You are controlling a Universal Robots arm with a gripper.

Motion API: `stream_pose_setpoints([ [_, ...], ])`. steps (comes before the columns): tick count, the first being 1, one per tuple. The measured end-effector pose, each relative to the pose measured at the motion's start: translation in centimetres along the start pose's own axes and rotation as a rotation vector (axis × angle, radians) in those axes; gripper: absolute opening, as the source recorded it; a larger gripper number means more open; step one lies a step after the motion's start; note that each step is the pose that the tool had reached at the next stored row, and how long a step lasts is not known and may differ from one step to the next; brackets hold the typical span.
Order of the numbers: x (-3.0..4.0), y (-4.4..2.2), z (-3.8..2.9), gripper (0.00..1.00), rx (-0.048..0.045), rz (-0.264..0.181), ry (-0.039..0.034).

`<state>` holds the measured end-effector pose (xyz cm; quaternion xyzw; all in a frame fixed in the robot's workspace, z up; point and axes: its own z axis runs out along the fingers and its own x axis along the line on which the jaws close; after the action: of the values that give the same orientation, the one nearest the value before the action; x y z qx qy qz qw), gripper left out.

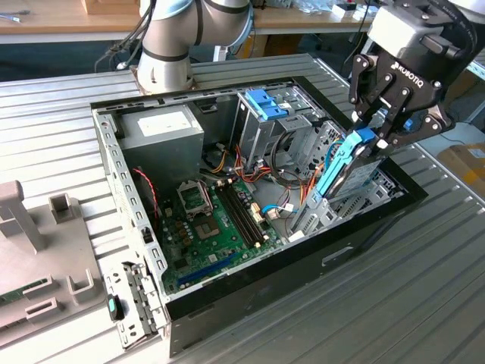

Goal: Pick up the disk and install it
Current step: 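Insert the disk into the insertion slot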

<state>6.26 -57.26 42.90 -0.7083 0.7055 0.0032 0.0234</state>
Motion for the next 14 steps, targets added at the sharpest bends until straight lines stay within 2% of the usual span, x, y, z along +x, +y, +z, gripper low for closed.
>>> stream_pose_setpoints([
  [1,0.12,0.01,0.48,0.36,0.0000,0.000,-0.0001],
  [4,0.29,0.02,1.16,0.36,0.0000,0.000,-0.0003],
  [7,0.54,0.05,2.28,0.36,0.0000,0.000,0.0000],
  [9,0.60,0.06,2.69,0.36,0.0000,0.000,-0.0001],
  [11,0.74,0.08,3.50,0.36,0.0000,0.000,-0.0001],
  [14,0.78,0.09,3.80,0.36,0.0000,0.000,0.0000],
])
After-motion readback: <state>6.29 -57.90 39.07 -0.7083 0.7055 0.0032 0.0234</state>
